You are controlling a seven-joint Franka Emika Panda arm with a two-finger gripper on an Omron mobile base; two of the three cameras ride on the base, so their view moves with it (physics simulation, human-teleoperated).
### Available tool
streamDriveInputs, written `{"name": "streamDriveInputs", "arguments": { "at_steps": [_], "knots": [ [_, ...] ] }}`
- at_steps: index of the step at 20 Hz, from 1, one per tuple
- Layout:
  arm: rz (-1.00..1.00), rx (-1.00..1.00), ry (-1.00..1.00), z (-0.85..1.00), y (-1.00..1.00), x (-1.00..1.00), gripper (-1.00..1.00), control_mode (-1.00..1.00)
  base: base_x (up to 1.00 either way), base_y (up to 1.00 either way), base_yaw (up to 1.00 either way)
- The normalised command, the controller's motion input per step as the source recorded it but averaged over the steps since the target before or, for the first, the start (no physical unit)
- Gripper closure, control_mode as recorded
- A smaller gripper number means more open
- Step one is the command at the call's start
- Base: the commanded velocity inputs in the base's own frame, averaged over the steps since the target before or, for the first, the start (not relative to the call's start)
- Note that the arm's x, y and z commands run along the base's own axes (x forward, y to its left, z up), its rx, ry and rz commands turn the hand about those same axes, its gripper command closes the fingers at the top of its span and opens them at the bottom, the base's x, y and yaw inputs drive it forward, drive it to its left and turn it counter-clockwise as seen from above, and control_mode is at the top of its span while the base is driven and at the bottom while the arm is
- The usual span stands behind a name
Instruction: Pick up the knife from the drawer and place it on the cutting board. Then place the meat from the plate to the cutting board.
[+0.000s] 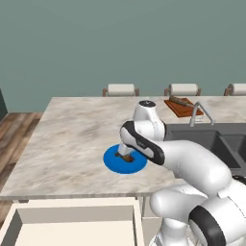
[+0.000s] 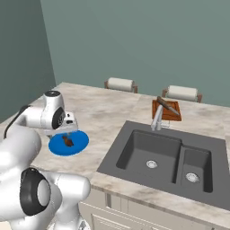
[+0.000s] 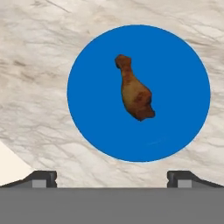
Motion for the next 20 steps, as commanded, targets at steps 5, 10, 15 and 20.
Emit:
{"name": "streamDriveInputs", "arguments": {
  "at_steps": [5,10,15,20],
  "knots": [
    [0.0,0.0,0.06,-0.36,0.15,0.24,-1.0,-1.0,0.0,0.0,0.0],
    [0.0,0.0,0.0,-0.2,0.03,0.27,-1.0,-1.0,0.0,0.0,0.0],
    [0.0,0.0,0.0,-0.1,0.0,0.28,-1.0,-1.0,0.0,0.0,0.0],
    [0.0,0.0,0.0,-0.19,0.0,0.23,-1.0,-1.0,0.0,0.0,0.0]
  ]
}}
